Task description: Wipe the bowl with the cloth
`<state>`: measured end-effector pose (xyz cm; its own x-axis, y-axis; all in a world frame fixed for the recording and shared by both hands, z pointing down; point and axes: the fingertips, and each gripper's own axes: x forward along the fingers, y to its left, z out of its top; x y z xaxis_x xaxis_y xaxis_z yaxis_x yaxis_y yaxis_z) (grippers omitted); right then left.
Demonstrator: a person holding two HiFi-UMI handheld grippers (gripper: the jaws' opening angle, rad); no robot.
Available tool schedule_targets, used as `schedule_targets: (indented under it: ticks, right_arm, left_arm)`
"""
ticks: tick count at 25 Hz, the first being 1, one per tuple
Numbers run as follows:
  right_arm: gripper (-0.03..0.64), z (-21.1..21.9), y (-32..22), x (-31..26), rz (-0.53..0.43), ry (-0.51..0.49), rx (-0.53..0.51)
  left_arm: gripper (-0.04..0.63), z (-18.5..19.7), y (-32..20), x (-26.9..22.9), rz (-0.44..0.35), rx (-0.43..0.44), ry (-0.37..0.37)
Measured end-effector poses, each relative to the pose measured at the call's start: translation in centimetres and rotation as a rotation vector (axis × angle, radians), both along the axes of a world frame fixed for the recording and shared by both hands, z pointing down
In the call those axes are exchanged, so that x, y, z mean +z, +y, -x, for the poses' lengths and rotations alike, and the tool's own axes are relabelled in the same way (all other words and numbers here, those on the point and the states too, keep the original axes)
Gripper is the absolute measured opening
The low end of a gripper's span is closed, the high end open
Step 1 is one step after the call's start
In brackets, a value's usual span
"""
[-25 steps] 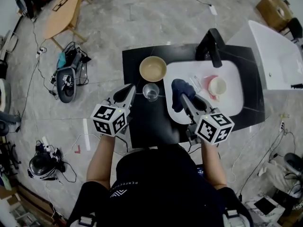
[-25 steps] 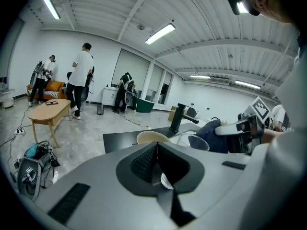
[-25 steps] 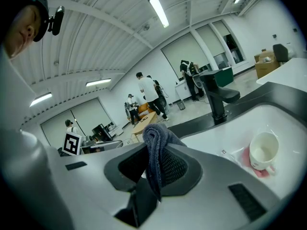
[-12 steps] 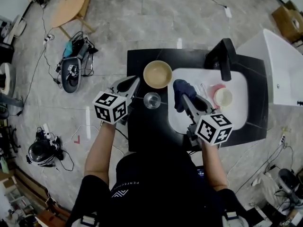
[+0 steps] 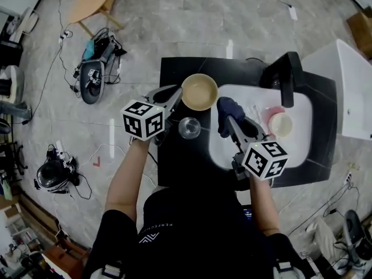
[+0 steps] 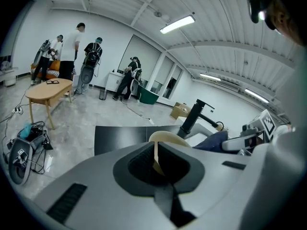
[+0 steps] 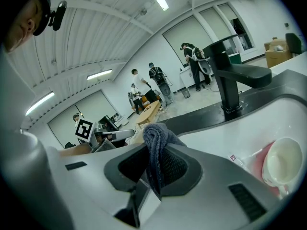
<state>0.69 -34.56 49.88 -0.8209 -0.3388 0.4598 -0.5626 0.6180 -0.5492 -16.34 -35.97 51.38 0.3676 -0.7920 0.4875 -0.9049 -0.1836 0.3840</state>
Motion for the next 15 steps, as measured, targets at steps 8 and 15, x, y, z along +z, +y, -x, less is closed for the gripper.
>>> schedule_targets:
  ticks: [8, 15]
  right_arm:
    - [0.083, 0.2, 0.0, 1.2, 0.024, 0.004, -0.015]
    - [0.083, 0.8, 1.0, 1.7, 0.041, 0.003, -0.032]
  left_arm:
    - [0.081, 0.1, -0.9, 2.0, 0.074, -0.007, 0.050]
    - [0.089, -0.1, -1.6, 1.8, 0.098, 0.011, 0.077]
